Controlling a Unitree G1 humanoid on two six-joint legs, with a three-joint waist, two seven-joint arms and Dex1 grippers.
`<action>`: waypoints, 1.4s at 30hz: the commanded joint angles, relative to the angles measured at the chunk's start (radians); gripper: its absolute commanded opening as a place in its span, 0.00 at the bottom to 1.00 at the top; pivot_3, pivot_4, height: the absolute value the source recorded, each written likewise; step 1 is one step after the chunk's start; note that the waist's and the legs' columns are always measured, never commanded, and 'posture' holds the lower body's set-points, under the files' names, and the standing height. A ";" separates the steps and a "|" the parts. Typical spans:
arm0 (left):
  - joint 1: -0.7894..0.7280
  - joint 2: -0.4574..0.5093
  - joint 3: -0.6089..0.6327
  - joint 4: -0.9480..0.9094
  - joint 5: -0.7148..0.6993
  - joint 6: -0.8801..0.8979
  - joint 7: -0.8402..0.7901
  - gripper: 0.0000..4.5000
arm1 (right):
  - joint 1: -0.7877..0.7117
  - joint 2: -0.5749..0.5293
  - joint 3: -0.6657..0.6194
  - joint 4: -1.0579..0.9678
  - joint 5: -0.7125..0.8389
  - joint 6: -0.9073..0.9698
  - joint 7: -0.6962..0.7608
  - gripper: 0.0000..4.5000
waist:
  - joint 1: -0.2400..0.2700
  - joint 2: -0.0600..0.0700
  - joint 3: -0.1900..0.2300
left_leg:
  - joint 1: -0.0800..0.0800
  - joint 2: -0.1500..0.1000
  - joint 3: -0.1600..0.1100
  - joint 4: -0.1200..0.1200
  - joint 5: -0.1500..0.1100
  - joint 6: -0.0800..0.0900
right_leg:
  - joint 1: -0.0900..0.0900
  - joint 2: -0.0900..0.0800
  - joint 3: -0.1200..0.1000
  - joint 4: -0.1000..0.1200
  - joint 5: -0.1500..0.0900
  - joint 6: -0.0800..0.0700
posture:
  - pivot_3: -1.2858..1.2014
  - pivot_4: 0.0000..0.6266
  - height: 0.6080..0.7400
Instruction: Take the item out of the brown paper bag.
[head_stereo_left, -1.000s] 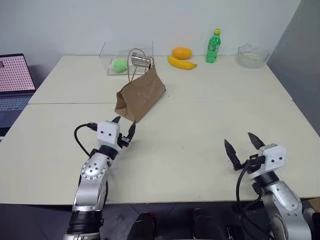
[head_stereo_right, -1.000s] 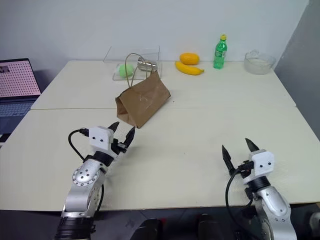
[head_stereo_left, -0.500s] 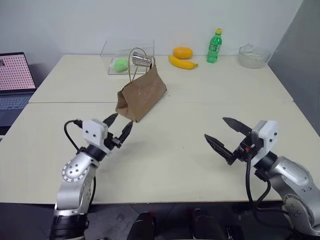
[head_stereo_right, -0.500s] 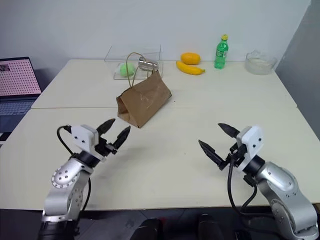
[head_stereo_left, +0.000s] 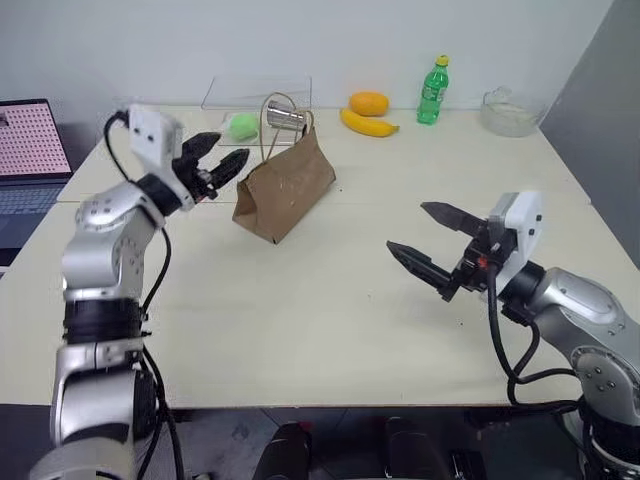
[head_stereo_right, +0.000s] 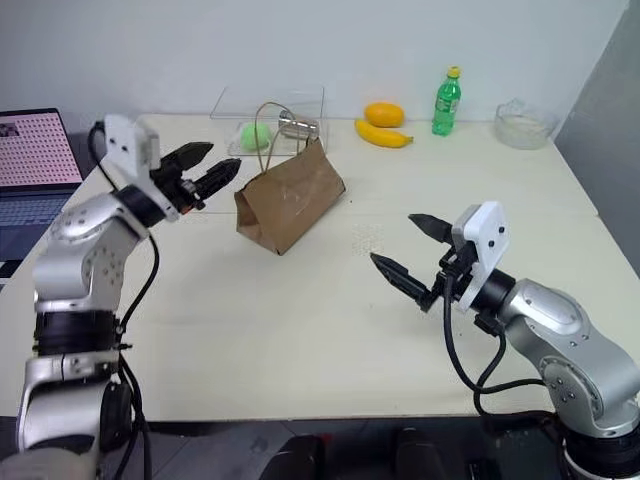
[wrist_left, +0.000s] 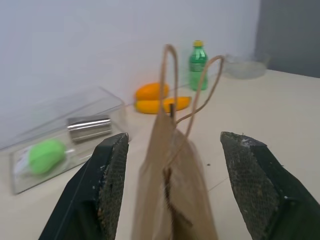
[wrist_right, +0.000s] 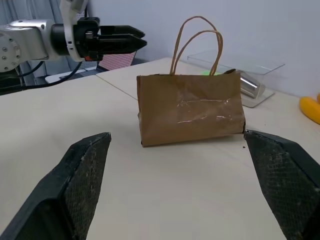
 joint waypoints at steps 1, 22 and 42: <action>-0.095 0.008 -0.028 0.124 0.038 -0.038 -0.074 0.68 | -0.027 -0.007 -0.004 -0.034 0.021 0.014 -0.011 1.00 | 0.000 0.000 0.000 | 0.000 0.000 0.000 0.000 0.000 0.000 | 0.000 0.000 0.000 0.000 0.000 0.000 | 0.52 0.24 1.00; -0.536 -0.093 -0.044 0.837 0.230 -0.349 -0.118 0.68 | -0.114 -0.012 -0.009 -0.058 0.096 0.089 -0.047 1.00 | -0.005 -0.001 0.001 | -0.014 -0.001 0.000 0.003 0.000 0.000 | -0.015 0.000 0.000 0.005 0.000 0.000 | 0.52 0.24 1.00; -0.655 -0.121 -0.089 0.951 0.405 -0.511 -0.137 0.00 | -0.079 -0.090 -0.045 -0.078 0.263 0.122 -0.008 1.00 | -0.017 -0.001 0.001 | -0.014 -0.002 0.000 0.004 0.000 0.000 | -0.017 -0.001 0.001 0.013 0.000 0.000 | 0.52 0.24 1.00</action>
